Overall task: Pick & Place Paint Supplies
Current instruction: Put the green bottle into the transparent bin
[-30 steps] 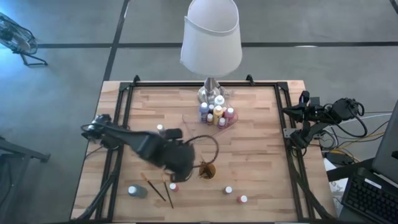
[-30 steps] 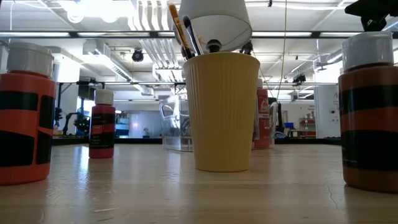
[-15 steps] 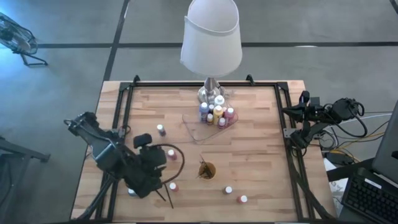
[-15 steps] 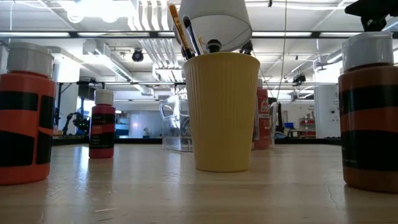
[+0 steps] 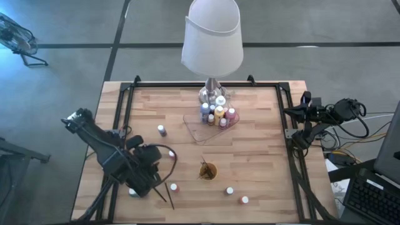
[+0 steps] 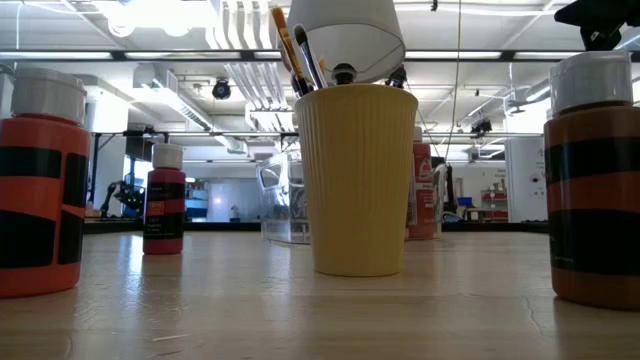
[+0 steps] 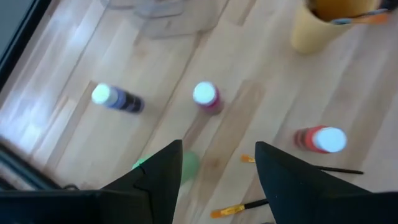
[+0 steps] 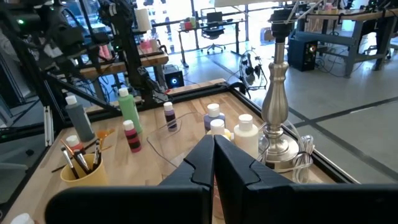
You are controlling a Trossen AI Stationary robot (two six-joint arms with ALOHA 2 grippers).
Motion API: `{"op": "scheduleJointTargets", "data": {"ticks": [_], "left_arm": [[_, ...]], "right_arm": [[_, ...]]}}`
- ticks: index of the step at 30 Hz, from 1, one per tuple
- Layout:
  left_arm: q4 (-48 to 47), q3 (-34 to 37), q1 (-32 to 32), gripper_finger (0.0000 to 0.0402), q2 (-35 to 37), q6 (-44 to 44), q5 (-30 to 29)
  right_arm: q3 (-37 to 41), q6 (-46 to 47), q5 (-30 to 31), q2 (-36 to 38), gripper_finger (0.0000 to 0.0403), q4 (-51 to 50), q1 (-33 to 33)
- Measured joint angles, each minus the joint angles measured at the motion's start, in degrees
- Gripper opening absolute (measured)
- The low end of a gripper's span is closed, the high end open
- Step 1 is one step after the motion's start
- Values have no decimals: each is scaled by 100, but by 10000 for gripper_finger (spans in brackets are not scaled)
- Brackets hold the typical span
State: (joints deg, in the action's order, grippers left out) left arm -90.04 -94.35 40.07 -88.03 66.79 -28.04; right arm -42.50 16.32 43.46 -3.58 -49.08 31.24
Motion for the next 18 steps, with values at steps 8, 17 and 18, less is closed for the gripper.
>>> {"op": "scheduleJointTargets", "data": {"ticks": [8, 17, 18], "left_arm": [[-1, 847, -136, 206, 680, 1133, -64], [3, 1726, -598, 206, 1324, 1402, 417], [0, 1792, -646, 206, 1349, 1385, 428]], "right_arm": [[0, 0, 0, -2, 8, 0, -2], [0, 0, 0, -2, 8, 0, -2], [0, -1, -1, -1, 8, 0, -1]]}}
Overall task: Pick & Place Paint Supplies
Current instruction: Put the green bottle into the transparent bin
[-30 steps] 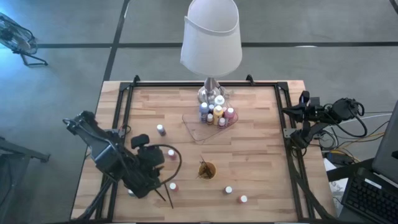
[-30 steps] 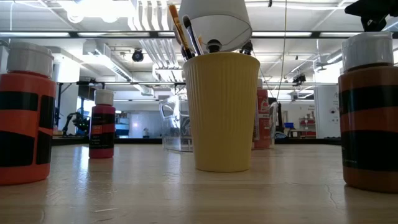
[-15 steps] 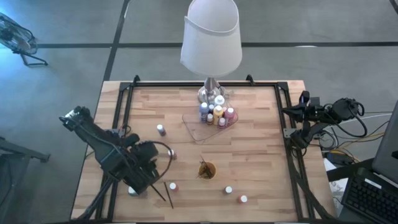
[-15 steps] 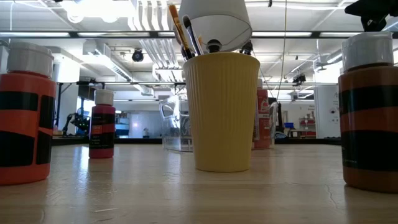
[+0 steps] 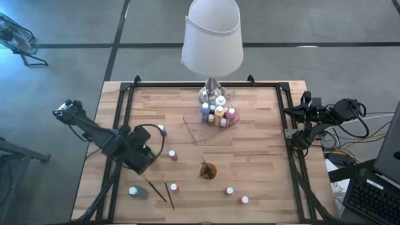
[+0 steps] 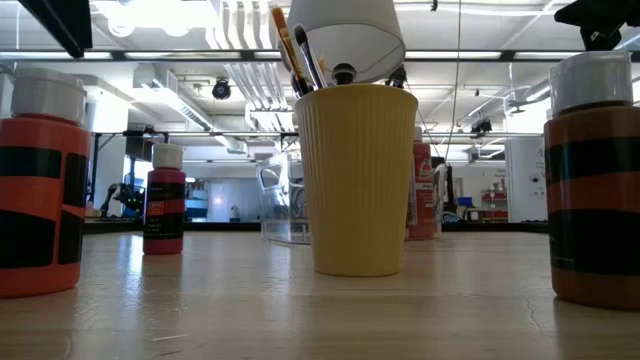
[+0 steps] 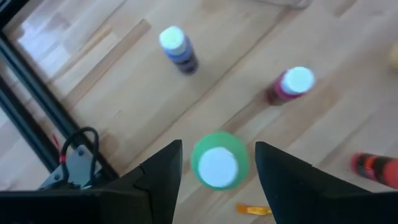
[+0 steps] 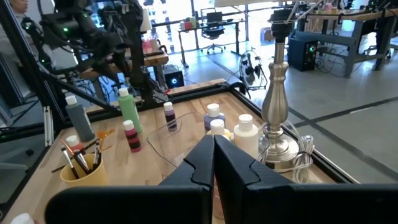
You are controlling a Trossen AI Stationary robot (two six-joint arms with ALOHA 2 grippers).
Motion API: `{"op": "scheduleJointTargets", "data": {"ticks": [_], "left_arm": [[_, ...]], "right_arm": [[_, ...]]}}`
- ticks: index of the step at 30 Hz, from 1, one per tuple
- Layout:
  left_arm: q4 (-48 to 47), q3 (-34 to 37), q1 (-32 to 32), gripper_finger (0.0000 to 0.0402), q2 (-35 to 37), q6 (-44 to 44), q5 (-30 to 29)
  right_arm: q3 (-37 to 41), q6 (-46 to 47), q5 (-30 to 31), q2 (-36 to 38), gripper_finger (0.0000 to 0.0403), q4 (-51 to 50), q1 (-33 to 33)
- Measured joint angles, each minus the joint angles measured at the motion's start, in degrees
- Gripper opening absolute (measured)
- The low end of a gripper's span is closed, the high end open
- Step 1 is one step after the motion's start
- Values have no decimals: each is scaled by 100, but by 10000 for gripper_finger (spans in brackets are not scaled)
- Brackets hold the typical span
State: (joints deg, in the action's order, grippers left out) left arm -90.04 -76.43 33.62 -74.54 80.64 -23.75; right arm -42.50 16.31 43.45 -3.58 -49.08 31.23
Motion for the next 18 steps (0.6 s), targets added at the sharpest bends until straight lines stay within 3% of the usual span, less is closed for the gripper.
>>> {"op": "scheduleJointTargets", "data": {"ticks": [18], "left_arm": [[205, 547, -175, 206, 45, -282, 384]], "right_arm": [[0, 1, 1, -1, 8, 0, 1]]}}
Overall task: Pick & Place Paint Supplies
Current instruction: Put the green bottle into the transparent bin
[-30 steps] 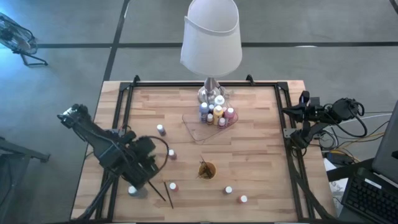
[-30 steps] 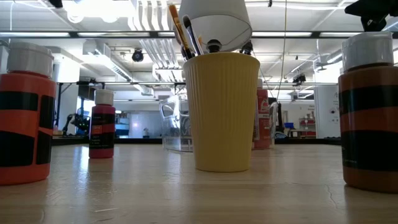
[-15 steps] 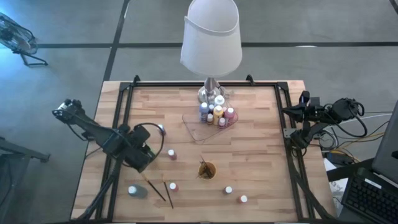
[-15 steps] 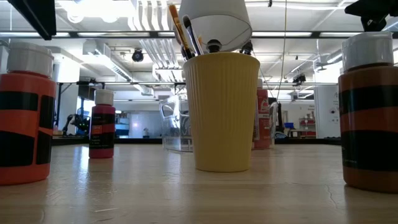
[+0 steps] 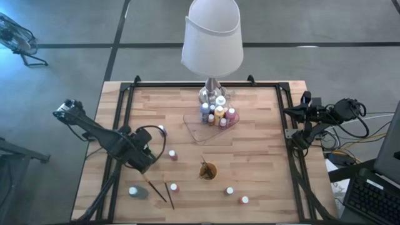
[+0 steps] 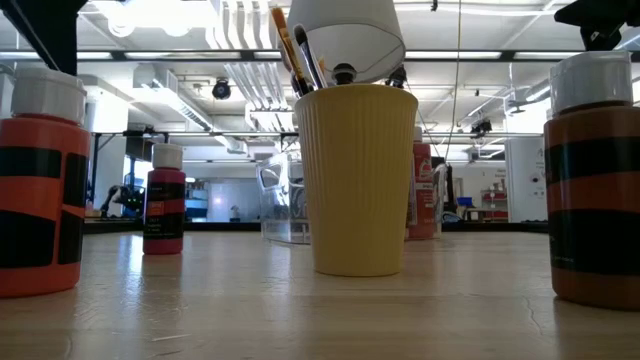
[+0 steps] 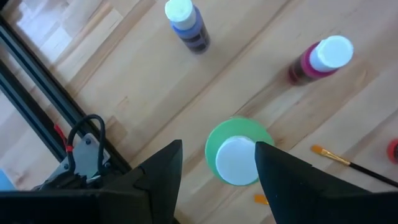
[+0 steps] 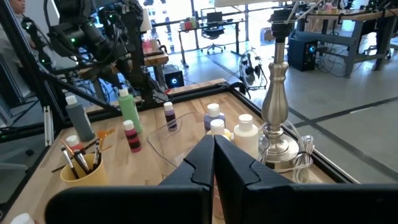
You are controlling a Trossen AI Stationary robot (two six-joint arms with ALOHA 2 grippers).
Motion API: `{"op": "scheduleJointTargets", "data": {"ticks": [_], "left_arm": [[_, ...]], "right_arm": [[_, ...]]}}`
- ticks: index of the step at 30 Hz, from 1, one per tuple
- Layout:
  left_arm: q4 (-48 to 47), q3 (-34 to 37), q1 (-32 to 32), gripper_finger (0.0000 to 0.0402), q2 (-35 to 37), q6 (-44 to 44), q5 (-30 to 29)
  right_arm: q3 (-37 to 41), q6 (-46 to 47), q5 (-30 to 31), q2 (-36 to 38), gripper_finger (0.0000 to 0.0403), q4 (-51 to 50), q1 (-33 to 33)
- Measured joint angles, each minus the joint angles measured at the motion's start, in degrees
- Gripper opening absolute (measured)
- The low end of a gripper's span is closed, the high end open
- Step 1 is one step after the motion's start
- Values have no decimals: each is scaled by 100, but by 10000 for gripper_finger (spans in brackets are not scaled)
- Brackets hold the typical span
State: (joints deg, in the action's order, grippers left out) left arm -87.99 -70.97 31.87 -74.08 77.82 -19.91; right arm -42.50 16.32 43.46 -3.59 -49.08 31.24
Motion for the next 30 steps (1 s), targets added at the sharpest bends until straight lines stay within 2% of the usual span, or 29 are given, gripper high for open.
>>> {"op": "scheduleJointTargets", "data": {"ticks": [14, 30], "left_arm": [[296, 57, -6, 206, 0, -254, 158], [734, 518, -104, 206, -2, -494, 399]], "right_arm": [[0, 0, -2, 0, 8, 0, 0], [0, 0, 0, 0, 8, 0, 0]]}}
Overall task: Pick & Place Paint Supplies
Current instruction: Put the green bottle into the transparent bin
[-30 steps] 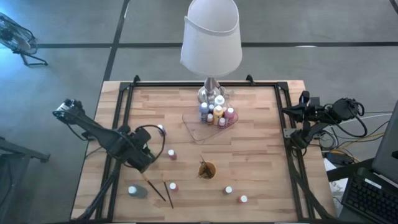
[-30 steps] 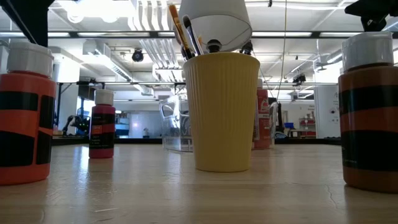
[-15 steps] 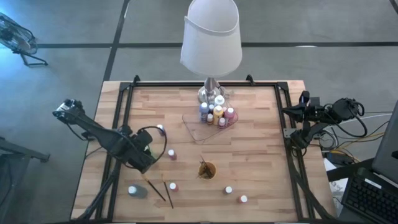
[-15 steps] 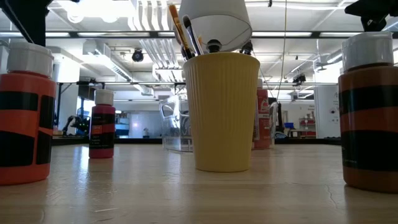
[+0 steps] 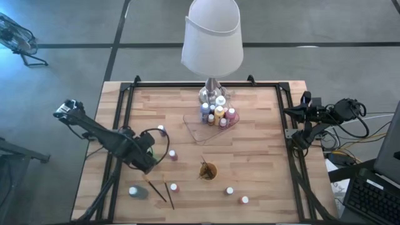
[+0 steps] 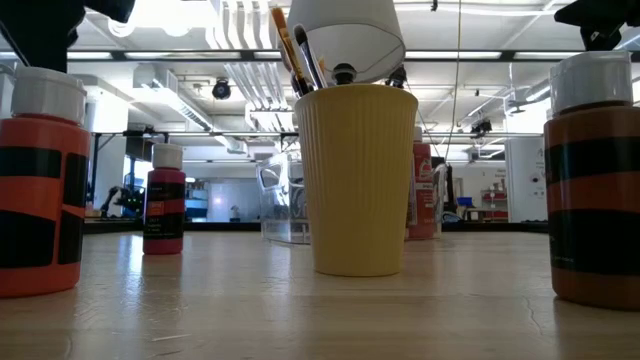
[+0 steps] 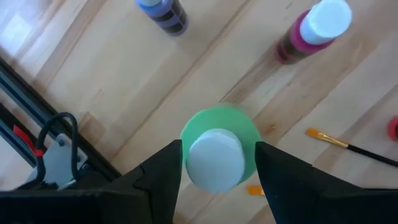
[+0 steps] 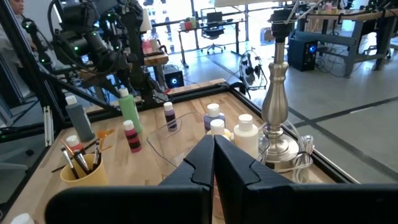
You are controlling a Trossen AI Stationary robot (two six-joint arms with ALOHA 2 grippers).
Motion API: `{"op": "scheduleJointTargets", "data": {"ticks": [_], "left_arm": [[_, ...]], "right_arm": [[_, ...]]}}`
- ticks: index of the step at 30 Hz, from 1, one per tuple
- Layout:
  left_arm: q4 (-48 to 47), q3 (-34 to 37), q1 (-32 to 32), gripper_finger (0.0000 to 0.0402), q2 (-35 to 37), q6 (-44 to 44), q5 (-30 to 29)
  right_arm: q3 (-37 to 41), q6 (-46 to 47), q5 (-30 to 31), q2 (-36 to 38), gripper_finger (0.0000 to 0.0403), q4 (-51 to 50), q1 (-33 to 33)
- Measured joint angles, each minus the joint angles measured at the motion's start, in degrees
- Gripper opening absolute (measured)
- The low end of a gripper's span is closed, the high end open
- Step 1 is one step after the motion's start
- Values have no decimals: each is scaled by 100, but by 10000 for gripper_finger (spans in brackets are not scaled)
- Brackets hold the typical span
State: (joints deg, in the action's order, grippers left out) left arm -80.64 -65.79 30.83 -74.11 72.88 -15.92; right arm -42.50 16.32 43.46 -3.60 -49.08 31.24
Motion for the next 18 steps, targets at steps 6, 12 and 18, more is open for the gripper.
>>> {"op": "scheduleJointTargets", "data": {"ticks": [6, 12, 18], "left_arm": [[3, 51, -76, 203, 0, -86, -5], [11, 51, -102, 168, 0, -109, -3], [22, 45, -106, 130, 2, -138, 50]], "right_arm": [[0, 0, 0, 1, 8, 0, -2], [0, 0, 0, 0, 8, 0, 0], [0, 0, -2, 0, 8, 0, 0]]}}
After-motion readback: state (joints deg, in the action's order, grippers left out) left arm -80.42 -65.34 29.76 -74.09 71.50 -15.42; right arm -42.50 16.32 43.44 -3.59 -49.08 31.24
